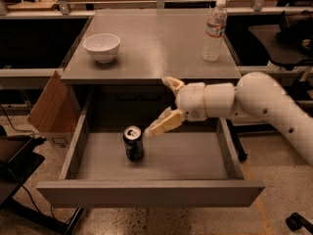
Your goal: Place pepsi can into top drawer
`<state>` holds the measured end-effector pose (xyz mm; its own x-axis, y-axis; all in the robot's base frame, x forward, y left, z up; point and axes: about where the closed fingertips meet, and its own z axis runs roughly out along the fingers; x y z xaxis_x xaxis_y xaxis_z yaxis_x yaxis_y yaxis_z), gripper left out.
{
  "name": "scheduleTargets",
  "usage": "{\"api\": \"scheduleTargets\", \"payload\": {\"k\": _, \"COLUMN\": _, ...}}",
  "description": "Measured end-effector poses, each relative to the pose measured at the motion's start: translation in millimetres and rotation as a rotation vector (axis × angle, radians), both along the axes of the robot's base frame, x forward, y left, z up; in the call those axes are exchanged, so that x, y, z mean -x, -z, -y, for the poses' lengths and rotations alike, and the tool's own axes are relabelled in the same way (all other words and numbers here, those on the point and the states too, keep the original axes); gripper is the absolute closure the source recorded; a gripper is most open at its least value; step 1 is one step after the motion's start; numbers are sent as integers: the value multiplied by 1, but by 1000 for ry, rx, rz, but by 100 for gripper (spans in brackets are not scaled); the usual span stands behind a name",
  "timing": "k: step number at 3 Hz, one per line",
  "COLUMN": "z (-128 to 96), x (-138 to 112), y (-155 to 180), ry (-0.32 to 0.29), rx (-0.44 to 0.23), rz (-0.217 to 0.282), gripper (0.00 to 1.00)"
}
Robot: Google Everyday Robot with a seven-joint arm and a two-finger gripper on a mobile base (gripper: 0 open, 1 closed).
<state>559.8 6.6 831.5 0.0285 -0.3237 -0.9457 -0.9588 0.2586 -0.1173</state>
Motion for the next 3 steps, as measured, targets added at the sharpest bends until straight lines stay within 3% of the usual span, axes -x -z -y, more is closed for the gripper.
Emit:
{"api": "scheduleTargets", "payload": {"k": 1, "z": 23, "x": 8, "y": -52, "ry": -67, "rx": 19, "rz": 40, "gripper": 0}}
{"api": "scheduleTargets", "payload": {"k": 2, "z": 27, "x": 19, "y": -55, "ry": -118, "rx": 34, "rz": 28, "gripper": 0}}
{"api": "scheduleTargets", "payload": {"k": 3, "z": 32, "x": 15, "y": -57, "ry": -92, "rx": 45, "rz": 39, "gripper": 0}}
